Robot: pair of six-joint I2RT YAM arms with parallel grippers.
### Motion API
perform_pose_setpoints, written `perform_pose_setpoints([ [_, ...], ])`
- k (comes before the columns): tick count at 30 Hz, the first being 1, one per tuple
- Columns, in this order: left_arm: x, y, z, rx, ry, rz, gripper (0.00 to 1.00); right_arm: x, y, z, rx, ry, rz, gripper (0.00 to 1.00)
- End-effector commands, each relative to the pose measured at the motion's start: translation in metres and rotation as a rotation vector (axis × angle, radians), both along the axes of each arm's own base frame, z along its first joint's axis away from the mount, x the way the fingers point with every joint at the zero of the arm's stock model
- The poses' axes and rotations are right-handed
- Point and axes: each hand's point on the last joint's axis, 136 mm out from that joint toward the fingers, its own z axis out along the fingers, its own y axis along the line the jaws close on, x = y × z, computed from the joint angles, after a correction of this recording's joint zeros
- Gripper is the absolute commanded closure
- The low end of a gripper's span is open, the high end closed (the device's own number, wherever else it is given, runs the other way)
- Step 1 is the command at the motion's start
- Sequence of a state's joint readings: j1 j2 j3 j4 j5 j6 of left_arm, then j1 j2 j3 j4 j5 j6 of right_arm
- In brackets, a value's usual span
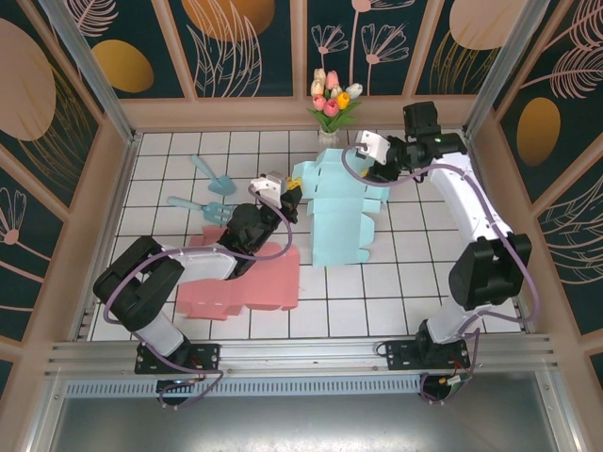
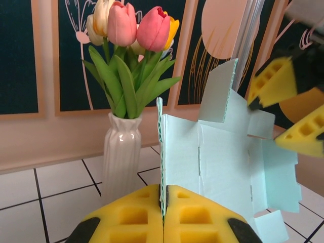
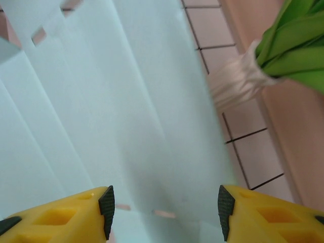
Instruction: Fold the paper box
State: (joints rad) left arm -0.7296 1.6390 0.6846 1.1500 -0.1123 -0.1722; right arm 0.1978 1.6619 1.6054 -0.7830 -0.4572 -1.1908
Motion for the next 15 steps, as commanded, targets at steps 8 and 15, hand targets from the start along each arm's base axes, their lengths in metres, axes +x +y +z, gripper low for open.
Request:
perform_pose_setpoints([
  [8, -0.005, -0.006, -0.005, 0.042, -0.069, -0.033, 1.0, 0.018, -0.01, 0.017, -0.094, -0.11, -0.001, 0.41],
  [15, -0.007, -0.008, -0.008, 0.048, -0.081, -0.047, 1.0, 0.02, -0.008, 0.019, -0.11, -0.131, 0.014, 0.42],
])
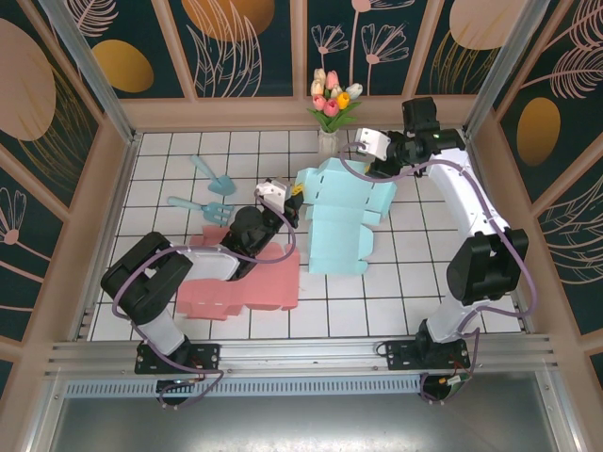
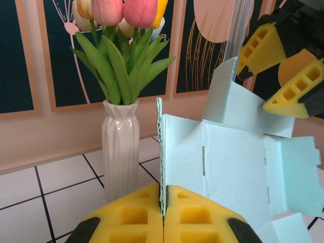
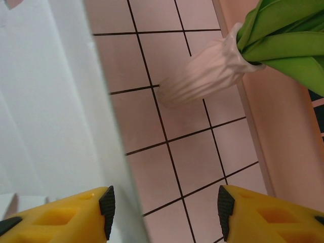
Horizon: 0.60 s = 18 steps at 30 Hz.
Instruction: Fold the paper box
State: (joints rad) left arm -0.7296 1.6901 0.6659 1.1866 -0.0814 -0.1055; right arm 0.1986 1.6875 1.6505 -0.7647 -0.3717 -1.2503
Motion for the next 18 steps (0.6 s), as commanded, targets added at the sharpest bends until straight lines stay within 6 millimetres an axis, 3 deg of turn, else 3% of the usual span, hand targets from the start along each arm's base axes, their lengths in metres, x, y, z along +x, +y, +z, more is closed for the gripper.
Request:
perform_pose_setpoints([
  [1, -0.006, -0.001, 0.015, -0.034, -0.065, -0.026, 1.0, 0.0, 0.002, 0.008, -0.034, -0.033, 0.026, 0.42],
  [10, -0.008, -0.003, 0.014, -0.038, -0.066, -0.04, 1.0, -0.009, 0.003, -0.027, -0.074, 0.07, 0.036, 0.53],
  [18, -0.008, -0.002, 0.013, -0.04, -0.065, -0.034, 1.0, -0.013, 0.007, -0.028, -0.073, 0.085, 0.043, 0.6],
])
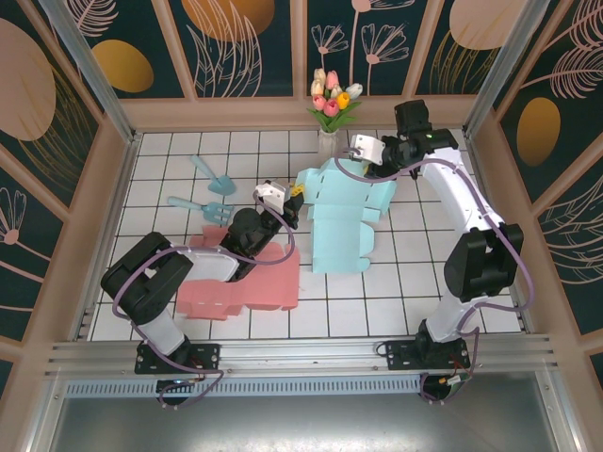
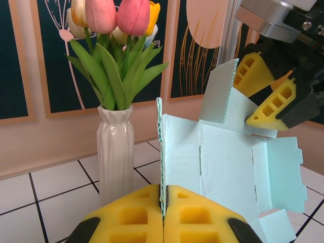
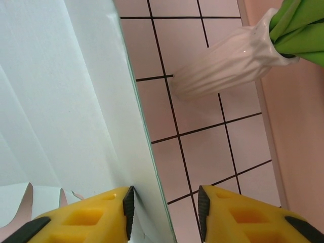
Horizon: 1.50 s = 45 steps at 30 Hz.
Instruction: Fold the paper box
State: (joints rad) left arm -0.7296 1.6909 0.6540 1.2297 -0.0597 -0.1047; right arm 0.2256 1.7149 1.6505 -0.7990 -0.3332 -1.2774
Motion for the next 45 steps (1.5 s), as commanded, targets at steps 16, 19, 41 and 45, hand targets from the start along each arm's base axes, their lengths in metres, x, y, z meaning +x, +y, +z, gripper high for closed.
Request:
perform_pose_setpoints([
  [16, -0.005, 0.0, 0.009, -0.043, -0.038, -0.017, 1.0, -0.018, -0.001, -0.022, -0.022, 0.089, 0.004, 0.73],
  [19, -0.003, 0.001, 0.008, -0.049, -0.032, -0.006, 1.0, -0.02, -0.001, -0.02, -0.022, 0.083, 0.006, 0.8],
  [41, -0.001, 0.054, 0.033, -0.283, 0.259, 0.211, 0.68, -0.021, -0.029, -0.045, -0.163, 0.087, -0.131, 1.0],
  [45, -0.029, 0.018, 0.046, -0.333, 0.311, -0.045, 0.72, -0.021, -0.027, -0.047, -0.152, 0.111, -0.138, 1.0],
])
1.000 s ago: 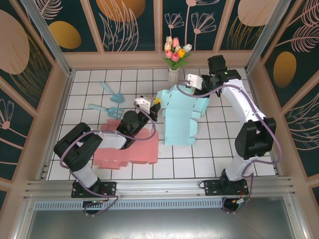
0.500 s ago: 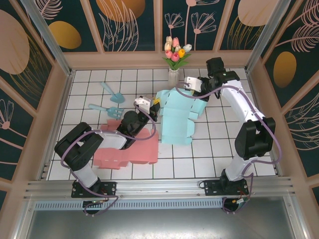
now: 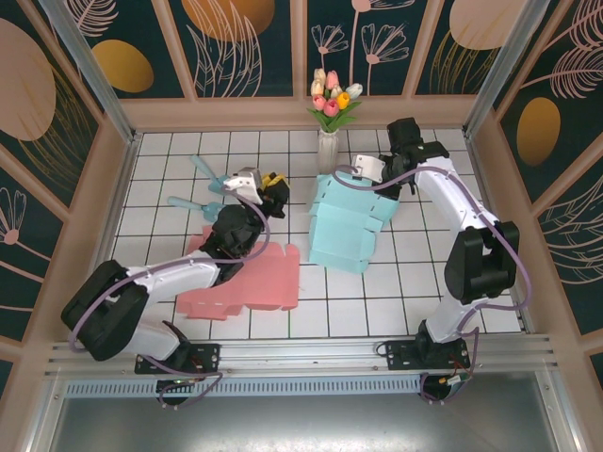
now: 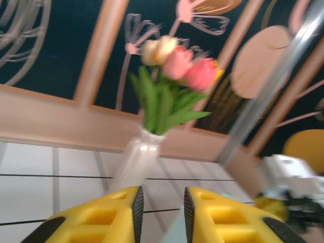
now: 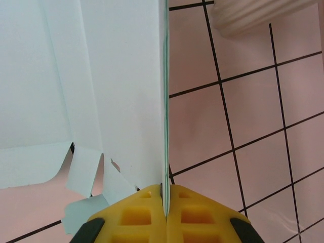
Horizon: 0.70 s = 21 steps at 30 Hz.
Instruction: Fold the paper box
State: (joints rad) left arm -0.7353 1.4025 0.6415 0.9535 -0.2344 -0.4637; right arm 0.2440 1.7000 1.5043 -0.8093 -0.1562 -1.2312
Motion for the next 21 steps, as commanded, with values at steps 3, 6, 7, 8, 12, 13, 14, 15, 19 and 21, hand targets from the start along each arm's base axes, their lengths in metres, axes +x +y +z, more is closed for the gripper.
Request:
perform_pose_setpoints([
  [3, -0.037, -0.057, -0.011, -0.048, 0.083, -0.315, 0.75, -0.003, -0.002, 0.001, -0.004, 0.011, -0.035, 1.0],
  [6, -0.047, -0.088, -0.025, -0.007, 0.1, -0.407, 0.77, -0.005, -0.006, -0.006, -0.018, 0.024, -0.043, 1.0],
  [7, -0.047, -0.096, -0.032, 0.007, 0.11, -0.422, 0.78, -0.006, -0.006, -0.008, -0.018, 0.027, -0.046, 1.0],
  [8, -0.047, -0.106, -0.037, 0.019, 0.115, -0.444, 0.78, -0.006, -0.006, -0.008, -0.014, 0.029, -0.047, 1.0],
  [12, -0.04, -0.134, -0.051, 0.036, 0.115, -0.515, 0.79, -0.007, -0.007, -0.01, -0.013, 0.03, -0.048, 1.0],
  [13, -0.037, -0.14, -0.061, 0.044, 0.13, -0.522, 0.79, -0.008, -0.008, -0.011, -0.015, 0.031, -0.049, 1.0],
  [14, -0.034, -0.144, -0.064, 0.047, 0.134, -0.526, 0.79, -0.008, -0.008, -0.011, -0.017, 0.031, -0.048, 1.0],
  [15, -0.031, -0.148, -0.069, 0.052, 0.14, -0.526, 0.79, -0.008, -0.009, -0.013, -0.019, 0.033, -0.048, 1.0],
  [19, -0.014, -0.158, -0.086, 0.079, 0.159, -0.491, 0.79, -0.008, -0.012, -0.014, -0.016, 0.032, -0.053, 1.0],
  [21, -0.001, -0.155, -0.097, 0.112, 0.171, -0.422, 0.81, -0.008, -0.014, -0.013, -0.015, 0.026, -0.055, 1.0],
])
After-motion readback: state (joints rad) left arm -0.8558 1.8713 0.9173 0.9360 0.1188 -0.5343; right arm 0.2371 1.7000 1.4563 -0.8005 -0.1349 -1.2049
